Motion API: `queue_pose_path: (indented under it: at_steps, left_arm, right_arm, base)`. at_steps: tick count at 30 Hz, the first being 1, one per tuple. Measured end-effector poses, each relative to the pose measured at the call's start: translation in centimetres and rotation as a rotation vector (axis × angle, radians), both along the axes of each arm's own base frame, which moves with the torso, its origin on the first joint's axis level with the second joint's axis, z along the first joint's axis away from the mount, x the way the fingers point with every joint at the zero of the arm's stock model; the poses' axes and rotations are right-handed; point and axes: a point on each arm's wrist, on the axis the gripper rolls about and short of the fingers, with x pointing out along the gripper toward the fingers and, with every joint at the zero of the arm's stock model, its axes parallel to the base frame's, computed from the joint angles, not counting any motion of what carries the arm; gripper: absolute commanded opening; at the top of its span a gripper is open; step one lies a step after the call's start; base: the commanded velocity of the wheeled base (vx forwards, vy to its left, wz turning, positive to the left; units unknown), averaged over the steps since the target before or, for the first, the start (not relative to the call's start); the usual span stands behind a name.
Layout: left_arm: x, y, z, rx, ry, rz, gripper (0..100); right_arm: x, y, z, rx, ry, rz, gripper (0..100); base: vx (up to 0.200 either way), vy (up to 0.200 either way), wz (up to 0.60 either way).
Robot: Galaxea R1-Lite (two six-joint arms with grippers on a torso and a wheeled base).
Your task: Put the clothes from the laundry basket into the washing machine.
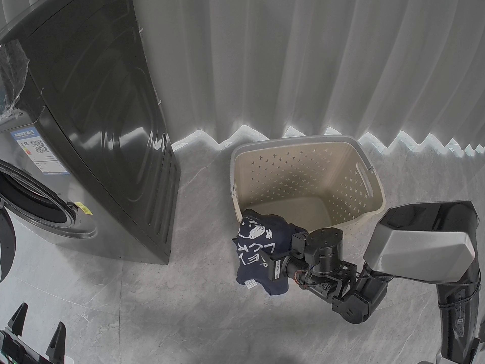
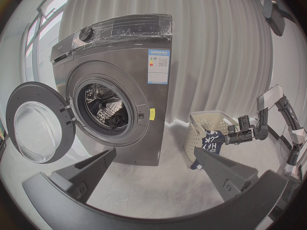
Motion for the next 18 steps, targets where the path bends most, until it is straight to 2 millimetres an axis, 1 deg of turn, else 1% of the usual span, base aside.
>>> queue_pose_path:
  at_steps: [7,12,16,18]
  left_arm:
    - [0.0,0.0,0.0,0.0,0.0,0.0,100]
    - [0.0,0.0,0.0,-0.001,0.0,0.0,100]
    - [0.0,0.0,0.0,-0.001,0.0,0.001,100]
    - [0.0,0.0,0.0,-0.002,0.0,0.001,100]
  right_arm:
    - [-0.5,0.5,-0.2,0.001,-0.001,0.017,0]
    - [-1.3,0.9,-0.1,0.0,0.003,0.039,0]
    - [-2.0,0.9,0.7,0.012,-0.009,0.054,0]
    - [-2.5,0.8,1.4,0.018,-0.016,0.059,0]
  base:
    - [0.0,0.0,0.0]
    - [0.0,0.0,0.0]
    - [0.0,0.0,0.0]
    - [0.0,0.0,0.0]
